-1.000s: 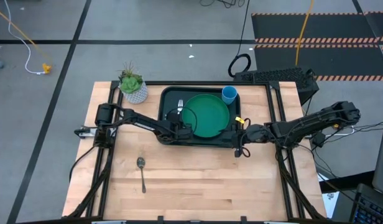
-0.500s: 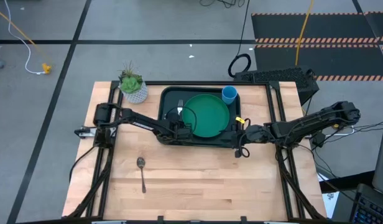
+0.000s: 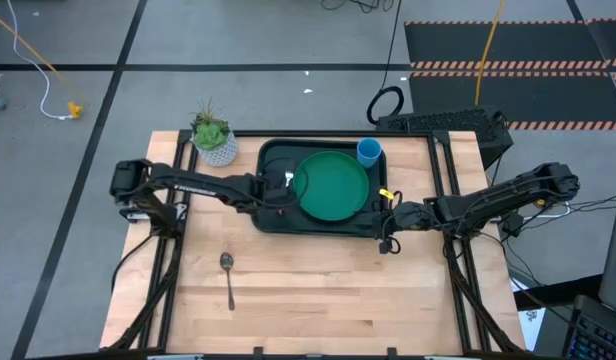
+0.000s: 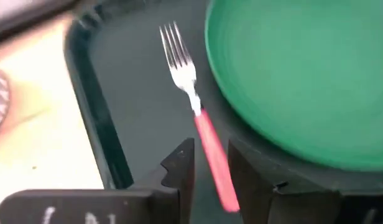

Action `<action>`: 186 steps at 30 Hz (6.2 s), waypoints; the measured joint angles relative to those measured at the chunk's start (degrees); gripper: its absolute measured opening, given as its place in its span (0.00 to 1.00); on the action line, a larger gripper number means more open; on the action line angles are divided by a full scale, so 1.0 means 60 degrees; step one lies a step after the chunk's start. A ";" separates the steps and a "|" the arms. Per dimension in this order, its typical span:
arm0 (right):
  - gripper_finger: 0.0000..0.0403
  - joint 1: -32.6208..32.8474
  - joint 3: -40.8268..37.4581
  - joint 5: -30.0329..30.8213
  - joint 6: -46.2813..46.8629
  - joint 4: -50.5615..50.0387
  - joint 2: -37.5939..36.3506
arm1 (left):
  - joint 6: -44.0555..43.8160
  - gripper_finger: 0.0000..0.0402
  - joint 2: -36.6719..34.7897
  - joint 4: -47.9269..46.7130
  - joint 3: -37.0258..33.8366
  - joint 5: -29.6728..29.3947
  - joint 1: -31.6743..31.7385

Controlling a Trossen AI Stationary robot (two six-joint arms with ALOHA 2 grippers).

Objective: Pick and place plate/cup/fork/spoon on tray
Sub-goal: Put the orange fork on the black tray to the left of the green plate, then put the black spoon on the black tray to the left of the orange fork

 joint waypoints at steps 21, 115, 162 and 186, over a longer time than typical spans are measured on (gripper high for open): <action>0.43 -0.0004 0.0000 0.0040 -0.0184 0.0282 0.0000 | -0.0519 0.01 0.1677 0.0198 -0.0007 0.2247 0.0810; 0.43 0.0015 -0.0004 0.0455 0.0919 0.2772 0.0000 | -1.3933 0.40 -0.0319 -0.1101 -0.2469 0.4010 -0.7004; 0.43 0.0331 -0.0004 0.0456 0.1781 0.1526 0.0004 | -1.2971 0.04 -0.0326 -0.0613 -0.3038 0.4463 -0.6837; 0.43 0.0331 -0.0004 0.0459 0.1894 0.1514 0.0002 | -1.1048 0.04 -0.0326 -0.1541 -0.2630 0.4524 -0.5564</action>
